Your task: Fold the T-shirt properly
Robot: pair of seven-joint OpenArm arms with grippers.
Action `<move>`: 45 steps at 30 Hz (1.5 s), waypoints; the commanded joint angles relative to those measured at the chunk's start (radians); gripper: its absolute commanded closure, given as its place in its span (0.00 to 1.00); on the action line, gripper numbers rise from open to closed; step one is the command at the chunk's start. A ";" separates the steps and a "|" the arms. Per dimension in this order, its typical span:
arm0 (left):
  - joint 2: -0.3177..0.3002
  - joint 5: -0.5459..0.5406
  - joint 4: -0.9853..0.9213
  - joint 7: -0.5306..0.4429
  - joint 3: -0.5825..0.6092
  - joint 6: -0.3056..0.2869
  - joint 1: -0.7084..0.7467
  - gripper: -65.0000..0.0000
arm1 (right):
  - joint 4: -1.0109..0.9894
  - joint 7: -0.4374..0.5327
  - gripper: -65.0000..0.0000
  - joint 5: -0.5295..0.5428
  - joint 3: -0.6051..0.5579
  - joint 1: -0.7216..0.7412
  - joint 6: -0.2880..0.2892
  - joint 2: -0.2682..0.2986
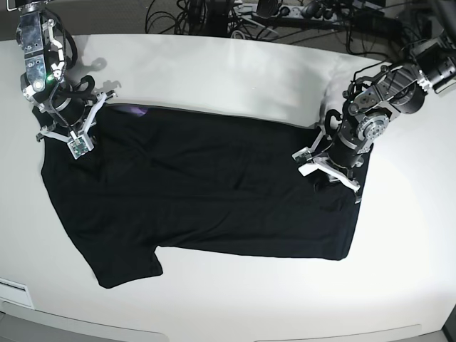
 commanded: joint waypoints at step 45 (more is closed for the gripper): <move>0.117 -0.966 -0.026 0.431 -0.664 -0.498 0.041 1.00 | 0.298 -0.008 1.00 -0.108 0.012 -0.324 -0.038 0.033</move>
